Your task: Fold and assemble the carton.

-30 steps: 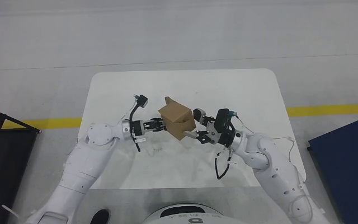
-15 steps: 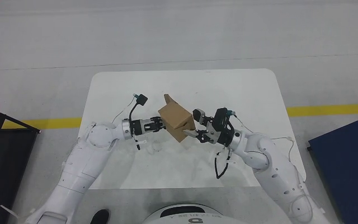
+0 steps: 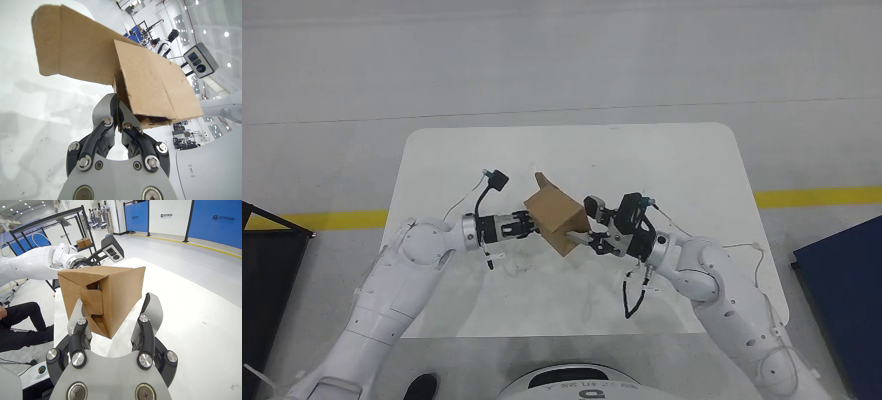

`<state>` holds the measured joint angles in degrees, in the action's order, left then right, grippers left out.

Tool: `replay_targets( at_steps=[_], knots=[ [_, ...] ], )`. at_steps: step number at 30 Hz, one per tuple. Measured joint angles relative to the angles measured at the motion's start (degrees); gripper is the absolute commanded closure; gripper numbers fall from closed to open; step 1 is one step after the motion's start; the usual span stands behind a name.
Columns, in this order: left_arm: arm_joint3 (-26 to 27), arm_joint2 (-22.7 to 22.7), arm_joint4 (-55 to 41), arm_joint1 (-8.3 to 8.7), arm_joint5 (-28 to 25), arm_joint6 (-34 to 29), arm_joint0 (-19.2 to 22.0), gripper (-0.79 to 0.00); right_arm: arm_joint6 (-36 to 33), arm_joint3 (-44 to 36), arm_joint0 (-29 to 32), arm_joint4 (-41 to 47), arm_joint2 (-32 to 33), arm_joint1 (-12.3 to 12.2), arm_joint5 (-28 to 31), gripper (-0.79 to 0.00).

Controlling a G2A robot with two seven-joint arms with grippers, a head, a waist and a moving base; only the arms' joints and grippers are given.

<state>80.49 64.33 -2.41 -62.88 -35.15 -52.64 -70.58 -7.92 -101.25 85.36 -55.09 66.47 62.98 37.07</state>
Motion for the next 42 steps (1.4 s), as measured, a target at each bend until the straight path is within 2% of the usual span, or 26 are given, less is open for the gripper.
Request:
replay_targets(
  at_steps=[14,19,27,29,32,34,37,38,39,41,42],
  knots=[
    [-0.16,-0.52,-0.12,0.36,-1.33,0.53,0.19,0.000,-0.72,-0.04,-0.52,-0.64,-0.73,0.07,-1.16,-0.560],
    [-1.01,0.06,-3.55,0.45,-0.29,1.20,0.38,0.000,1.79,-0.75,0.72,1.41,1.74,-0.39,2.04,-0.591],
    [-1.54,0.86,-5.02,0.77,-0.06,0.79,0.74,0.000,5.66,-1.22,4.10,4.29,7.55,-1.35,6.36,-0.594],
    [-1.61,1.64,-3.39,0.89,0.01,2.33,1.03,0.000,6.20,-1.35,4.58,4.65,8.27,-1.46,6.96,-0.597],
    [-0.67,4.22,3.20,1.23,0.45,8.45,1.49,0.000,6.97,-1.45,5.17,5.17,9.22,-1.60,7.75,-0.616],
    [1.27,5.88,7.28,1.37,1.05,13.22,1.00,0.000,7.37,-1.41,5.48,5.47,9.81,-1.68,8.00,-0.631],
    [4.46,7.74,7.96,1.53,2.16,17.58,-0.33,-0.012,7.69,-1.43,5.84,5.59,10.40,-1.76,8.13,-0.643],
    [5.24,8.17,8.13,1.59,2.53,18.29,-0.73,-0.102,7.70,-1.45,5.91,5.50,10.50,-1.77,8.02,-0.656],
    [6.12,8.58,8.63,1.65,2.93,19.03,-1.21,-0.339,7.52,-1.51,5.94,5.07,10.63,-1.78,7.47,-0.680],
    [7.00,8.73,9.23,1.67,3.48,19.90,-1.89,-0.671,7.10,-1.84,6.00,4.06,10.62,-1.77,6.12,-0.711],
    [7.37,8.52,9.68,1.64,3.76,20.32,-2.25,-0.785,7.02,-2.08,6.05,3.60,10.49,-1.74,5.41,-0.720]
  ],
)
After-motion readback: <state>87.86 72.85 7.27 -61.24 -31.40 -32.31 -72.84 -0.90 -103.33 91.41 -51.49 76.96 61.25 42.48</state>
